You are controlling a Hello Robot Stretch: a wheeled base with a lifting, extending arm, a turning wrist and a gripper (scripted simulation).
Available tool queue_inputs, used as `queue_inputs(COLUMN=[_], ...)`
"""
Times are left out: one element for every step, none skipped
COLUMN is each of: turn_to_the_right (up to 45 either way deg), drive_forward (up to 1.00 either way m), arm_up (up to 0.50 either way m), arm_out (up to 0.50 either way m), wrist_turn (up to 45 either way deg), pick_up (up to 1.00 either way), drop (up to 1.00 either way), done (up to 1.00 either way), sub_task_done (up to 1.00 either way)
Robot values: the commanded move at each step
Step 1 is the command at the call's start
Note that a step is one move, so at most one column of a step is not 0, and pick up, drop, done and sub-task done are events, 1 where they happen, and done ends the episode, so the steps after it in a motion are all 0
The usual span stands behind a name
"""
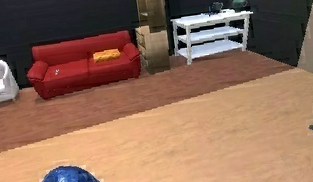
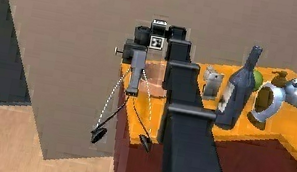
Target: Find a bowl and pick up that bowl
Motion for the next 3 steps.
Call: queue_inputs(turn_to_the_right=[0.0,0.0,0.0], drive_forward=[0.0,0.0,0.0], arm_up=[0.0,0.0,0.0], arm_out=[0.0,0.0,0.0], wrist_turn=[45.0,45.0,45.0], pick_up=[0.0,0.0,0.0], drop=[0.0,0.0,0.0], done=[0.0,0.0,0.0], sub_task_done=[0.0,0.0,0.0])
